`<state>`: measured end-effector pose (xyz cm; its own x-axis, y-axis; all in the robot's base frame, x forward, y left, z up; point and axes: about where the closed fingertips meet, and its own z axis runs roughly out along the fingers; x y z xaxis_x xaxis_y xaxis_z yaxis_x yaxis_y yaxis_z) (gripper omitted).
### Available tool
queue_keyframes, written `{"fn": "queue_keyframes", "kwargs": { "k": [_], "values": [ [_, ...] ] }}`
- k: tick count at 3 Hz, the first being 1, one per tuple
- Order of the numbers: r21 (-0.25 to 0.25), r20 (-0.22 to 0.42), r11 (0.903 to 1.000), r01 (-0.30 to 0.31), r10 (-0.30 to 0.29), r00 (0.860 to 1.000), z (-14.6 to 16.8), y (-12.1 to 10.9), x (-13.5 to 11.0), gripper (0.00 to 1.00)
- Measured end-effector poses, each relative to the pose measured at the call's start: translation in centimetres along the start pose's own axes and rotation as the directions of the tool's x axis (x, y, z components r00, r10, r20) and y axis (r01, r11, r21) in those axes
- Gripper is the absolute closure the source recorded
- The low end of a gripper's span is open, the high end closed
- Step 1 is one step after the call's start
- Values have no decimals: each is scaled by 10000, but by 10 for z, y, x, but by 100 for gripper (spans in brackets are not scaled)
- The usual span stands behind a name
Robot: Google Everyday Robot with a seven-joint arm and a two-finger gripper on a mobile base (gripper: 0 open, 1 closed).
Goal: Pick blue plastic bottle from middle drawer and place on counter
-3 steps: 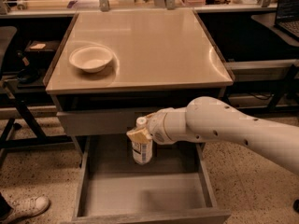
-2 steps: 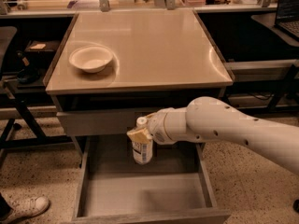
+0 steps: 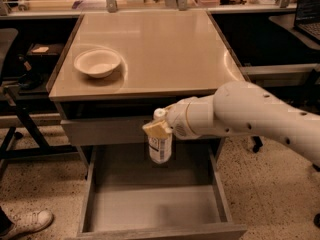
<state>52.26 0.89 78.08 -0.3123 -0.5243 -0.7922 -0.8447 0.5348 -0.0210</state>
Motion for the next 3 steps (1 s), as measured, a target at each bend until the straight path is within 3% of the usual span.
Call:
{"fn": "queue_keyframes", "kwargs": {
  "k": [2,3],
  "values": [
    [1026,-254,9929,595,-572,9980,-76,-41,-77,100],
    [1026,-254,9929,596,-573,9980,-76,-41,-77,100]
  ]
}}
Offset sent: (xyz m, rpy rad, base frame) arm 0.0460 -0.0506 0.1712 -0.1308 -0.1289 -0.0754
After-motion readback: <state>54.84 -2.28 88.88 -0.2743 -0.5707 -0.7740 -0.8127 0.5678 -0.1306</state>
